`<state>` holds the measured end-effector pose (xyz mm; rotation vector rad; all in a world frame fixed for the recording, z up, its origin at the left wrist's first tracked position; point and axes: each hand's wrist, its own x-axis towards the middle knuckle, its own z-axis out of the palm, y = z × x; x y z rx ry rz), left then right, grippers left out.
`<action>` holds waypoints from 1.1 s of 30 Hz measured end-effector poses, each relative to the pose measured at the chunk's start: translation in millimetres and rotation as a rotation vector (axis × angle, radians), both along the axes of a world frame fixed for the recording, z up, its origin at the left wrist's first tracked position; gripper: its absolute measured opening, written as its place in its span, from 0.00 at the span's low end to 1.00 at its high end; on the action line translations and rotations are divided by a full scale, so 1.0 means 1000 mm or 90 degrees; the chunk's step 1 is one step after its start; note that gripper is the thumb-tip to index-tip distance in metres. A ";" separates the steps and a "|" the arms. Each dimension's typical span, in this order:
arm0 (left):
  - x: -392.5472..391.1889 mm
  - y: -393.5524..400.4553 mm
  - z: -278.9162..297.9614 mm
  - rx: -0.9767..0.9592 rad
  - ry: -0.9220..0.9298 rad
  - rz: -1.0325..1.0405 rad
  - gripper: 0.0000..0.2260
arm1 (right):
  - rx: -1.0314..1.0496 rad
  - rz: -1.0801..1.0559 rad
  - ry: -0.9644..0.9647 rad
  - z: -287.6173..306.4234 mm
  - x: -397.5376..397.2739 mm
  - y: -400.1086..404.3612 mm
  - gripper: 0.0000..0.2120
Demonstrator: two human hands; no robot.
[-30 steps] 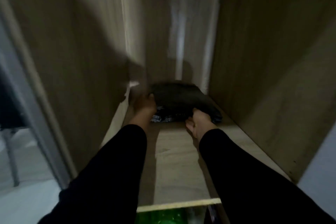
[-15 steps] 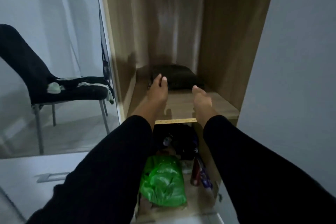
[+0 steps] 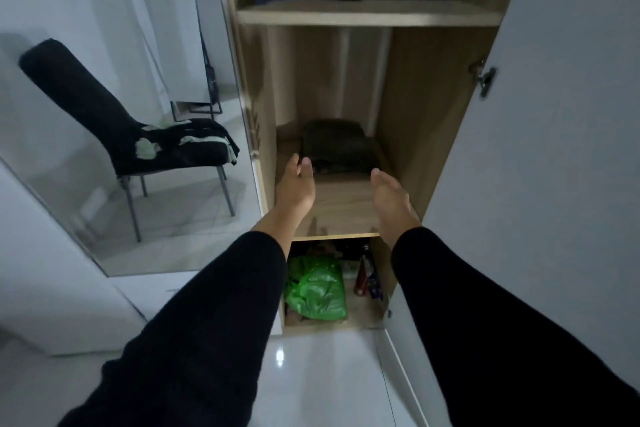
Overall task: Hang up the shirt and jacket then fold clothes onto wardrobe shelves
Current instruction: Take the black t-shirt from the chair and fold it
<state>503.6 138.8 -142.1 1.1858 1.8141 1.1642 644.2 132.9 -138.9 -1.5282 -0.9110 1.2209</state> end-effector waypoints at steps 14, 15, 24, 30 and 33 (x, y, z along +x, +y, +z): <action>-0.098 -0.242 0.086 -0.040 -0.008 0.306 0.21 | 0.012 0.311 0.007 0.083 -0.085 -0.171 0.19; -0.104 -0.265 0.083 -0.047 -0.010 0.334 0.21 | 0.017 0.346 -0.002 0.081 -0.094 -0.185 0.18; -0.152 -0.497 0.048 -0.125 -0.078 0.582 0.23 | -0.015 0.625 -0.070 0.061 -0.194 -0.348 0.23; -0.191 -0.659 0.023 -0.191 -0.122 0.755 0.22 | -0.027 0.782 -0.118 0.040 -0.264 -0.482 0.23; -0.207 -0.738 0.015 -0.218 -0.127 0.815 0.22 | -0.037 0.852 -0.135 0.025 -0.297 -0.550 0.24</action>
